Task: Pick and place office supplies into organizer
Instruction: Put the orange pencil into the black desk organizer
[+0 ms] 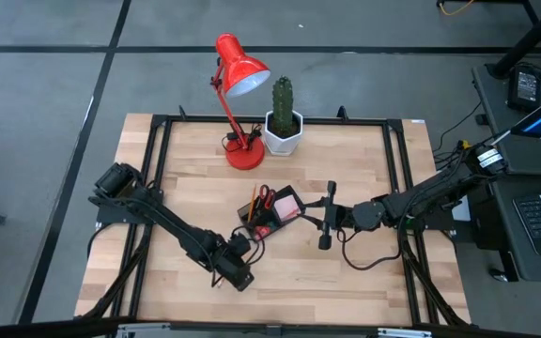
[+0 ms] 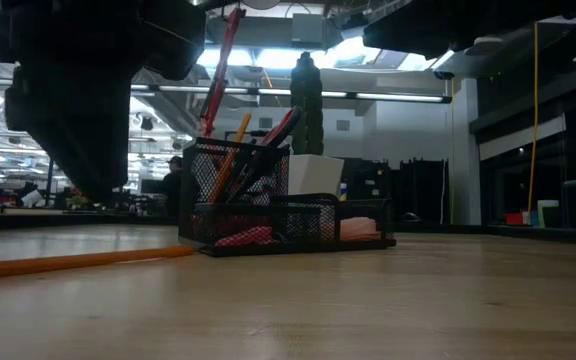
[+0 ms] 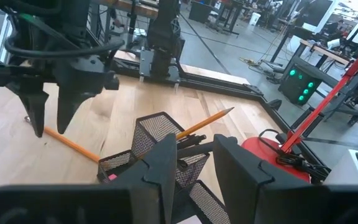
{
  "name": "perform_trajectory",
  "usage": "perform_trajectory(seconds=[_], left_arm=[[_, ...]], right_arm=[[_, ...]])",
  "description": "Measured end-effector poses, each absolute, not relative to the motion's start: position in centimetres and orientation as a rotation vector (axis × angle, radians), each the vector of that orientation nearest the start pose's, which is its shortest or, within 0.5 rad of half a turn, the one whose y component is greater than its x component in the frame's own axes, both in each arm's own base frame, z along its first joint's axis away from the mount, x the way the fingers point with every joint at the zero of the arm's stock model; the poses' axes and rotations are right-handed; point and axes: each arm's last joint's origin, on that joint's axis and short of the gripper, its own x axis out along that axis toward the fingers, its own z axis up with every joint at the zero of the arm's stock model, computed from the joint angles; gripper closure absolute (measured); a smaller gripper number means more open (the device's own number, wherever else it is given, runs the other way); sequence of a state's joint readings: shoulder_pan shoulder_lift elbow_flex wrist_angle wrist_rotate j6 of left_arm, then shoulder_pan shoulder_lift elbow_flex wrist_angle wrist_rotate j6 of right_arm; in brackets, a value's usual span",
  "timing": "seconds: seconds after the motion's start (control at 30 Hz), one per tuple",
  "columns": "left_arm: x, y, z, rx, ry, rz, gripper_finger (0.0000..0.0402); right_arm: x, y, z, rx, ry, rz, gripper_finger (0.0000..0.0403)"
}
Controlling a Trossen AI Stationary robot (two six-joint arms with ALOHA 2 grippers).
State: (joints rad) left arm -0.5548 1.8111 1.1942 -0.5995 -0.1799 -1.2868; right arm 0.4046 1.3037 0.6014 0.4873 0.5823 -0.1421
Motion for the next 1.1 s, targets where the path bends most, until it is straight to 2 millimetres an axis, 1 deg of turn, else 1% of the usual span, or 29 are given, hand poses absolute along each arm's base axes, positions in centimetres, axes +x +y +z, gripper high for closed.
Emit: perform_trajectory(seconds=[0.1, 0.27, 0.4, 0.5, 0.6, 0.7, 0.77, 0.93, 1.1], left_arm=[[30.2, -18.6, 17.8, -0.75, 1.109, 0.415, 0.0272], [31.7, -21.4, 18.6, -0.791, 1.032, 0.271, 0.0272], [33.8, -23.2, 19.4, -0.74, 1.013, 0.199, 0.0272], [34.9, -23.7, 20.1, -0.657, 1.069, 0.219, 0.0272], [34.8, -23.5, 20.9, -0.561, 1.175, 0.318, 0.0272], [34.2, -22.8, 21.7, -0.504, 1.212, 0.463, 0.0272], [34.1, -22.5, 21.7, -0.505, 1.201, 0.515, 0.0272], [34.1, -21.9, 21.7, -0.476, 1.182, 0.562, 0.0272], [34.1, -20.7, 20.5, -0.456, 1.21, 0.614, 0.0272]], right_arm=[[25.1, 9.0, 22.6, -0.244, 0.202, -0.163, 0.0295], [25.1, 9.0, 22.6, -0.247, 0.206, -0.163, 0.0295], [25.1, 9.0, 22.6, -0.264, 0.207, -0.161, 0.0295], [25.1, 9.0, 22.6, -0.26, 0.204, -0.162, 0.0295], [25.1, 9.0, 22.6, -0.237, 0.203, -0.164, 0.0295], [25.0, 9.1, 22.6, -0.238, 0.206, -0.16, 0.0295], [25.0, 9.2, 22.6, -0.24, 0.206, -0.155, 0.0295], [24.8, 9.6, 22.5, -0.243, 0.206, -0.141, 0.0295], [24.7, 9.8, 22.5, -0.247, 0.209, -0.131, 0.0295]])
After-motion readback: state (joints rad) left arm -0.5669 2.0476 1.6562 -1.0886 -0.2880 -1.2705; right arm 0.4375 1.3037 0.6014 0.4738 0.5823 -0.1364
